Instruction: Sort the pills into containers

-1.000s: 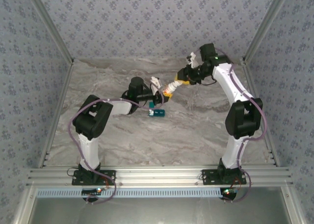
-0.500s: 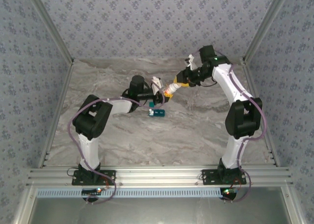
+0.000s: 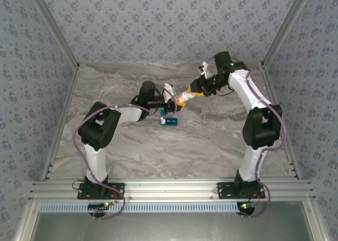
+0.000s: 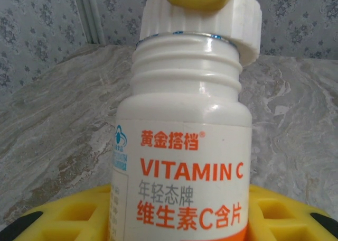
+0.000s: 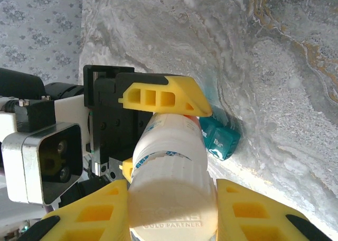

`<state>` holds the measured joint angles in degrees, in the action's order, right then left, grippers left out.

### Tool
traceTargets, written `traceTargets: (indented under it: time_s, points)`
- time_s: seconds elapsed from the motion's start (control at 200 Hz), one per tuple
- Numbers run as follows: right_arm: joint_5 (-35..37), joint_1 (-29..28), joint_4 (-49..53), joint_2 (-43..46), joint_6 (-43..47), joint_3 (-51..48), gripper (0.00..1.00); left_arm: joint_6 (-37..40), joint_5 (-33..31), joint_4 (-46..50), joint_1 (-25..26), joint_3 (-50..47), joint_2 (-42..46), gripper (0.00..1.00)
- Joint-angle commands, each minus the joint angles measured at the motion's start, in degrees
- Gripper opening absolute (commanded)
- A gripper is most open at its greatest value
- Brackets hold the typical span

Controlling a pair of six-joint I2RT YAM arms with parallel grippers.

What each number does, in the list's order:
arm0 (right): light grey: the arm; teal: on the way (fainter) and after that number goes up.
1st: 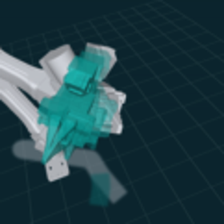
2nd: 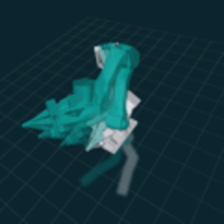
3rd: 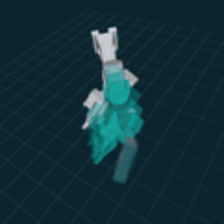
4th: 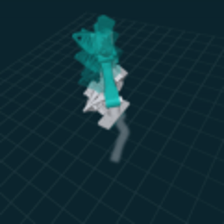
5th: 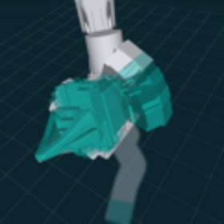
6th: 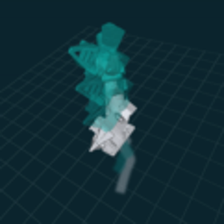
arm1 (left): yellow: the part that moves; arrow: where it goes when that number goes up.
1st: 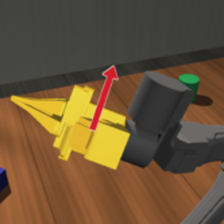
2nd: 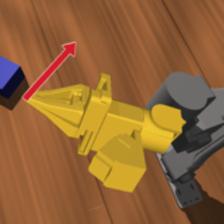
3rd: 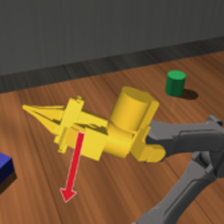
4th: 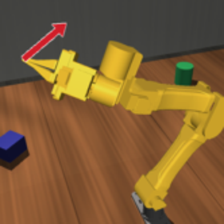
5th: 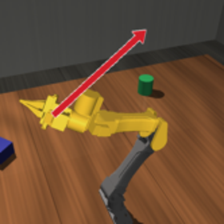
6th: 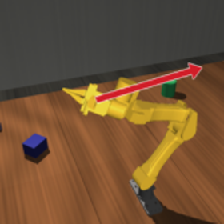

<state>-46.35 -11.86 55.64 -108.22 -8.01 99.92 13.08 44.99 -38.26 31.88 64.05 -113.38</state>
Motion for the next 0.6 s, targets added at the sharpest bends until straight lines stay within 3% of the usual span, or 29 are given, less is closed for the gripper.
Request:
traceTargets:
  time_s: [0.0,0.41,0.595]
  points:
    - [-1.97,-0.24,1.76,0.65,2.04,-0.73,0.3,1.42,3.0,-0.07,-0.05,2.18,2.92,0.0]
    - [-3.16,-1.23,1.37,-0.23,1.41,-0.12,0.3,2.91,4.42,1.92,0.38,2.48,4.02,0.0]
    - [-2.7,0.86,-0.44,0.68,0.13,-2.93,0.29,2.82,4.31,0.92,0.4,1.43,5.6,0.0]
